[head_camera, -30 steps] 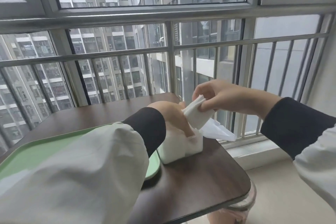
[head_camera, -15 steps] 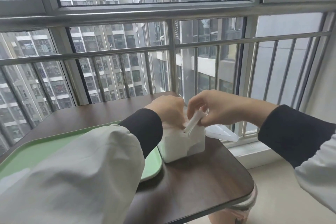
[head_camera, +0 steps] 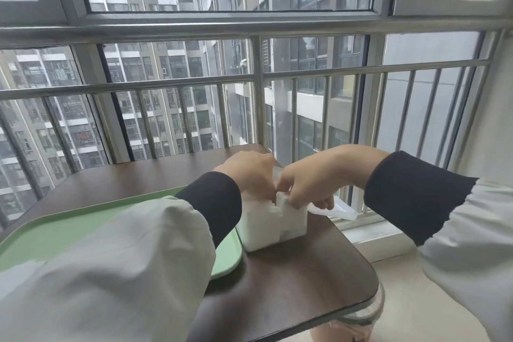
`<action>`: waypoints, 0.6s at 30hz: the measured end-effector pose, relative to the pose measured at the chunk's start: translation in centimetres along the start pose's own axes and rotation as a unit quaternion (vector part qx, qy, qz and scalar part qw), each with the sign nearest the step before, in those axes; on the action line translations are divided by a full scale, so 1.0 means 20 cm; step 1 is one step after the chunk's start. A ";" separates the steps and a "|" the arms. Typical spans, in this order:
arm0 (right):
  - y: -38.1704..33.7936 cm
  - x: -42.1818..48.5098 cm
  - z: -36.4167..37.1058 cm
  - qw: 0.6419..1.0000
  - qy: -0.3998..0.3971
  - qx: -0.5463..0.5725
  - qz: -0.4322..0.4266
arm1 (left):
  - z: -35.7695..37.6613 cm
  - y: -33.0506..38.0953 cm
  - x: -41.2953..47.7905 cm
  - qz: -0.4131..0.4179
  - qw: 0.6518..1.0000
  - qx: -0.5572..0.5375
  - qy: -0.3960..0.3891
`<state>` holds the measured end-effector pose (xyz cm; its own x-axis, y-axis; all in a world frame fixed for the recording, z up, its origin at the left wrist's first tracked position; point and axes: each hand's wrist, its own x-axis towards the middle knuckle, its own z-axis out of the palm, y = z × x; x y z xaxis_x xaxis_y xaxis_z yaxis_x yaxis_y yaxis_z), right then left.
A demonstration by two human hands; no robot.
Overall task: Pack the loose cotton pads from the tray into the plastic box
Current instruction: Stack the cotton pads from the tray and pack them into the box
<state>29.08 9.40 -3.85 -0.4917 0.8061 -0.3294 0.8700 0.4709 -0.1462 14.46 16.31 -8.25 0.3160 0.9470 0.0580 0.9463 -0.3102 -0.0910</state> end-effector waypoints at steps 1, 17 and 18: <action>0.01 0.00 0.00 1.000 -0.004 0.016 0.001 | 0.00 0.00 0.00 -0.002 1.000 -0.006 -0.002; 0.01 0.03 0.04 0.984 0.143 -0.093 -0.044 | 0.00 0.01 -0.01 -0.004 0.999 -0.034 -0.035; 0.01 0.03 0.05 0.982 0.151 -0.107 -0.037 | 0.00 0.01 -0.02 0.001 0.998 -0.046 -0.050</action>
<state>28.93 9.61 -4.95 -0.5702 0.8210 -0.0288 0.8194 0.5709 0.0515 14.59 15.83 -8.27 0.3130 0.9489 -0.0409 0.9497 -0.3132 0.0001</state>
